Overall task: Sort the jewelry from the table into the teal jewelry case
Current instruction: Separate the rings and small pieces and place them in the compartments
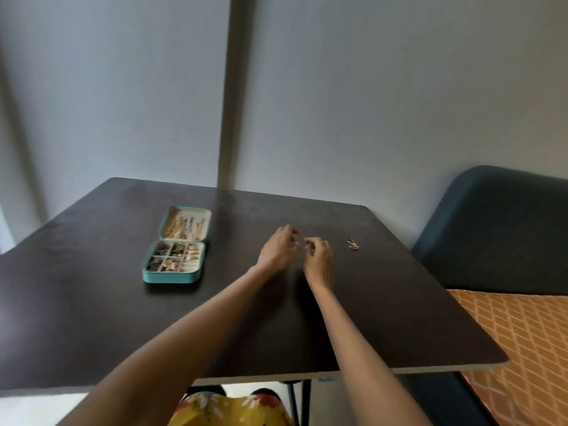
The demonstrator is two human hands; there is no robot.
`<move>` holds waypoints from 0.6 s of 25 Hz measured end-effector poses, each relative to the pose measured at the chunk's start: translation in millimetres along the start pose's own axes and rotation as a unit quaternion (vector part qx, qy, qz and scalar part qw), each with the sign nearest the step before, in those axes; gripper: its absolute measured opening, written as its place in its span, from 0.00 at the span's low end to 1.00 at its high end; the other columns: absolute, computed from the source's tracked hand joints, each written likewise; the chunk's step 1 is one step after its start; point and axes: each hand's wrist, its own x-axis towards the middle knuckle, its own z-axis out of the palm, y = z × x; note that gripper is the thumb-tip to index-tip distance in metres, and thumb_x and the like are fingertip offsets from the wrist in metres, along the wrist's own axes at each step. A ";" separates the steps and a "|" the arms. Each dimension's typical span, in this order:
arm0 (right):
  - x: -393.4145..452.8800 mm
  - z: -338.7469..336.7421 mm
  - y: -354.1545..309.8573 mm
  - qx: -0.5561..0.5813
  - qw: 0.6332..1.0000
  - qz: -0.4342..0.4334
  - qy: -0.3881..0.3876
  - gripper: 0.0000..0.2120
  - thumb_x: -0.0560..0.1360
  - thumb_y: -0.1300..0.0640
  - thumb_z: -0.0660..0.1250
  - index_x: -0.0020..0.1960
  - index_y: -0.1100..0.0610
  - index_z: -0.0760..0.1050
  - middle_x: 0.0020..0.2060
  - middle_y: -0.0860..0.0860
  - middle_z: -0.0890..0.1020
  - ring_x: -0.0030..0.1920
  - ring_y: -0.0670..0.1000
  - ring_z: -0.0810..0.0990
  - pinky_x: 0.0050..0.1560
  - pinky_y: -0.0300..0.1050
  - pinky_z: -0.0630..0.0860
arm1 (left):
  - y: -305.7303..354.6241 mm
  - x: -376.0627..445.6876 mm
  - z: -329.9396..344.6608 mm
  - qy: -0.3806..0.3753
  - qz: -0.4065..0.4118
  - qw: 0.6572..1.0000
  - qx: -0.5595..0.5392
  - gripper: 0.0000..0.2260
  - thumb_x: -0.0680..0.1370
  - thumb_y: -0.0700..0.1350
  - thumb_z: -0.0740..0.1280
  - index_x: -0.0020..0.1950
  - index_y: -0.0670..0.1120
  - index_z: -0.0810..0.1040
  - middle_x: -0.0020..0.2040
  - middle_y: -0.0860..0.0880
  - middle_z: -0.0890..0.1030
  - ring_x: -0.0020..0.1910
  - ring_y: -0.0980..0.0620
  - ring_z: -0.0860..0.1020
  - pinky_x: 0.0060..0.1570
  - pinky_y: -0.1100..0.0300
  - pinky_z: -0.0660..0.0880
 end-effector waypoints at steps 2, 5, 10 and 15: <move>17.3 -27.3 35.9 -0.024 0.998 0.047 0.034 0.11 0.77 0.63 0.59 0.55 0.57 0.77 0.56 0.56 0.77 0.60 0.57 0.73 0.58 0.51 0.70 | 20.7 10.0 38.0 -0.049 0.016 0.999 0.008 0.16 0.77 0.41 0.60 0.64 0.43 0.70 0.62 0.43 0.73 0.59 0.43 0.75 0.60 0.51 0.71; 43.9 -61.5 80.2 -0.055 0.991 0.117 0.041 0.11 0.77 0.63 0.60 0.57 0.56 0.74 0.56 0.55 0.75 0.60 0.56 0.73 0.58 0.50 0.70 | 42.7 31.3 79.5 -0.095 0.041 0.994 0.028 0.17 0.78 0.42 0.59 0.66 0.44 0.69 0.65 0.44 0.70 0.62 0.43 0.73 0.62 0.49 0.70; 77.6 -64.7 105.9 -0.067 0.984 0.161 0.021 0.12 0.78 0.56 0.60 0.60 0.56 0.74 0.58 0.54 0.77 0.60 0.55 0.75 0.57 0.48 0.71 | 50.6 69.4 115.7 -0.126 0.067 0.988 0.062 0.18 0.77 0.39 0.58 0.67 0.45 0.68 0.65 0.43 0.68 0.64 0.43 0.70 0.63 0.49 0.68; 101.5 -47.6 111.5 -0.143 0.980 0.140 0.005 0.14 0.76 0.45 0.63 0.58 0.49 0.78 0.55 0.51 0.81 0.56 0.54 0.78 0.55 0.48 0.74 | 41.8 101.2 128.2 -0.094 0.065 0.991 0.063 0.16 0.78 0.40 0.59 0.66 0.44 0.73 0.60 0.42 0.72 0.62 0.43 0.71 0.61 0.52 0.69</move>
